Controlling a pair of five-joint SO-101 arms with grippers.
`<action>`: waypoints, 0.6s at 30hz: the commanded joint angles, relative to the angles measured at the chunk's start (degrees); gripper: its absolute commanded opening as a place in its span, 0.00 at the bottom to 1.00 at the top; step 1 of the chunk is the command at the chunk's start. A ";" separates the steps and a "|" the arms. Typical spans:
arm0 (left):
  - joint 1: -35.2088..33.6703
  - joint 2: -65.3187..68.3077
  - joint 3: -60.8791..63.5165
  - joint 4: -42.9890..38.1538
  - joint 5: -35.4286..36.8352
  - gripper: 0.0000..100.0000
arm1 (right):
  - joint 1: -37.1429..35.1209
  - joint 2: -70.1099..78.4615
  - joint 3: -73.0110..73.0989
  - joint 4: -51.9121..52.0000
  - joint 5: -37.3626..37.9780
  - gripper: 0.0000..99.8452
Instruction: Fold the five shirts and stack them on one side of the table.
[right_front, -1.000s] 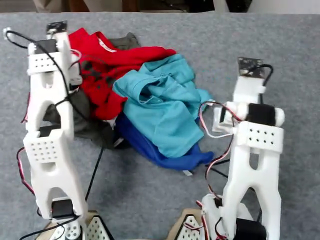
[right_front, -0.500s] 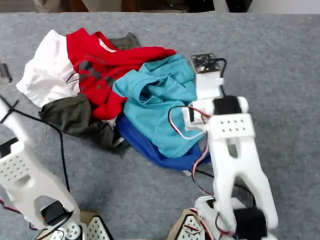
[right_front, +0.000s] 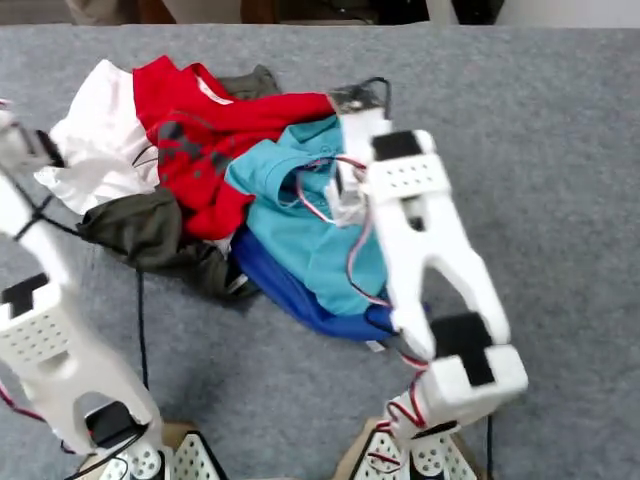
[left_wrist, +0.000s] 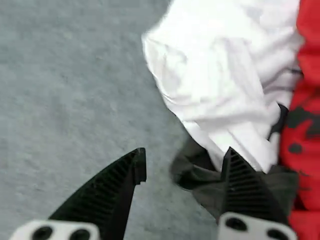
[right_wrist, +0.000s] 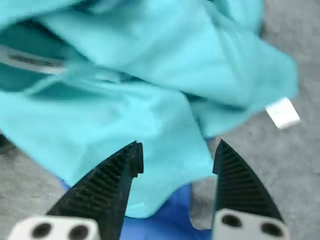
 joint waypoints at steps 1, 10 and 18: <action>7.82 -2.51 3.87 0.44 4.13 0.25 | -2.95 5.93 -10.42 2.46 -0.44 0.25; 20.48 -2.33 13.54 -11.87 14.07 0.25 | -3.30 24.48 -26.15 2.37 -0.44 0.24; 27.60 -2.33 30.86 -30.07 14.51 0.08 | -3.12 38.37 -39.69 3.43 -0.09 0.18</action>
